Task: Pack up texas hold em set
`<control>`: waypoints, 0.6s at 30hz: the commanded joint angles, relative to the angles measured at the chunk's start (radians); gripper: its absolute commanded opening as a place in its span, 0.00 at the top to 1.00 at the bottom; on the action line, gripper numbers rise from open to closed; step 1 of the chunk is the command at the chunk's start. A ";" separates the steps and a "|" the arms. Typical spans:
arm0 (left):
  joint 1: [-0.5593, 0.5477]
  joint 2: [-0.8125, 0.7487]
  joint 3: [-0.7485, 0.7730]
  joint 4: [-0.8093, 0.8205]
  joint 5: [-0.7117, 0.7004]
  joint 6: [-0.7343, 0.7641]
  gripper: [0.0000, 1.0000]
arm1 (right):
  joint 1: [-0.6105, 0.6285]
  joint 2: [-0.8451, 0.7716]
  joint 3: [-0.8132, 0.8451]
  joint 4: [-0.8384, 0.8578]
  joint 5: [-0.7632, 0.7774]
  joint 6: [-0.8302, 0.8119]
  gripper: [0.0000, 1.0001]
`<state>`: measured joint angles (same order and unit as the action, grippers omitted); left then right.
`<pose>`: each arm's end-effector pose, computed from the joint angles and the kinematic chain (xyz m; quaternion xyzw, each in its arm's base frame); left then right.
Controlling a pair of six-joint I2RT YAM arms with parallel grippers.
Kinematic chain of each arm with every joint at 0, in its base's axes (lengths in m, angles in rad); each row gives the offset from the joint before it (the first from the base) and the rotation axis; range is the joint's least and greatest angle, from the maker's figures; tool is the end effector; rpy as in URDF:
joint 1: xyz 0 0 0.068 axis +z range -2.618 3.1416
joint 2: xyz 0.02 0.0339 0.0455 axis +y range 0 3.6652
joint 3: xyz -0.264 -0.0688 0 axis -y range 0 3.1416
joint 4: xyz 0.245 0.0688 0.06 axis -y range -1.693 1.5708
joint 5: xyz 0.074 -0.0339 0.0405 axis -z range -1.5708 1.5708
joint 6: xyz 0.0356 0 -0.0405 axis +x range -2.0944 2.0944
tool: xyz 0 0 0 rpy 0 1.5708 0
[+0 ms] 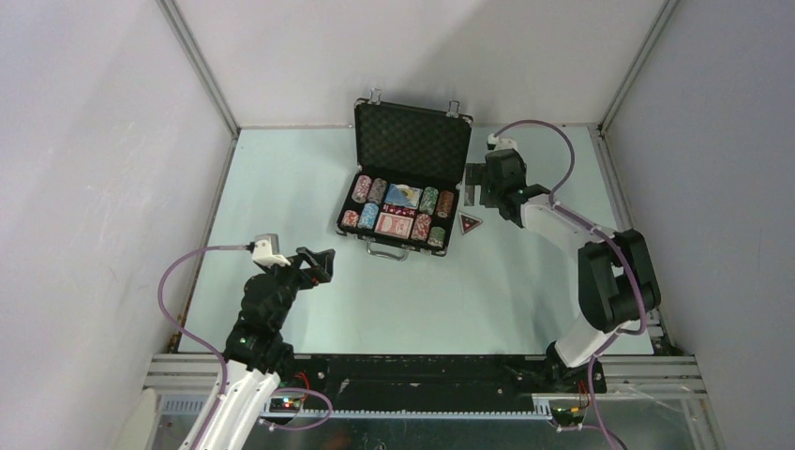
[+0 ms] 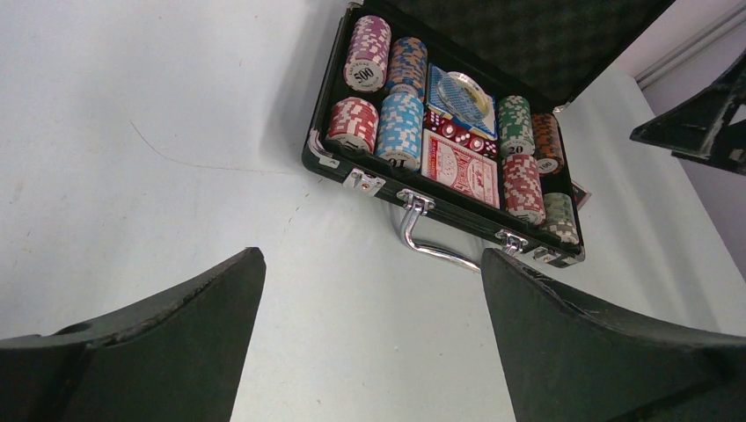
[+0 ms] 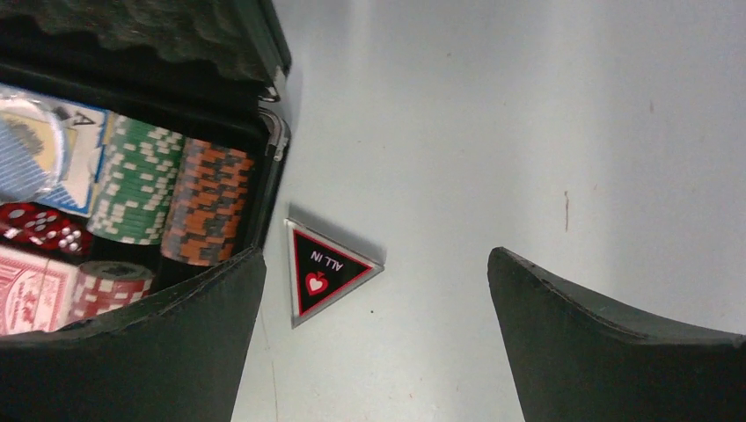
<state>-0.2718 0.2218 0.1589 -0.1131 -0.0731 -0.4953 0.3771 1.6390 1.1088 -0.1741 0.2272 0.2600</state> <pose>0.1149 -0.0293 0.1969 -0.1087 0.7586 -0.2142 0.6056 0.3400 0.1260 0.2344 -0.0053 0.9030 0.0329 0.4284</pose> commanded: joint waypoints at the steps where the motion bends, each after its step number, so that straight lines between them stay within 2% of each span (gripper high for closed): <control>1: 0.006 0.002 -0.006 0.045 -0.005 0.018 0.00 | -0.009 0.058 0.021 0.037 0.005 0.104 0.00; 4: 0.006 0.001 -0.006 0.044 -0.005 0.018 0.00 | -0.009 0.075 0.022 0.037 -0.042 0.058 0.00; 7: 0.006 0.001 -0.005 0.045 -0.004 0.017 0.00 | -0.009 0.089 0.020 0.022 -0.159 -0.061 0.01; 9: 0.006 0.004 -0.006 0.047 -0.006 0.016 0.00 | -0.009 0.104 0.024 0.002 -0.177 -0.117 0.00; 18: 0.006 0.010 -0.004 0.046 -0.006 0.018 0.00 | -0.026 0.245 0.144 -0.131 -0.213 -0.079 0.01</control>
<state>-0.2718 0.2310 0.1589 -0.1131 -0.0734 -0.4953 0.3561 1.8400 1.1866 -0.2451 0.0376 0.1787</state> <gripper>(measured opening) 0.996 0.994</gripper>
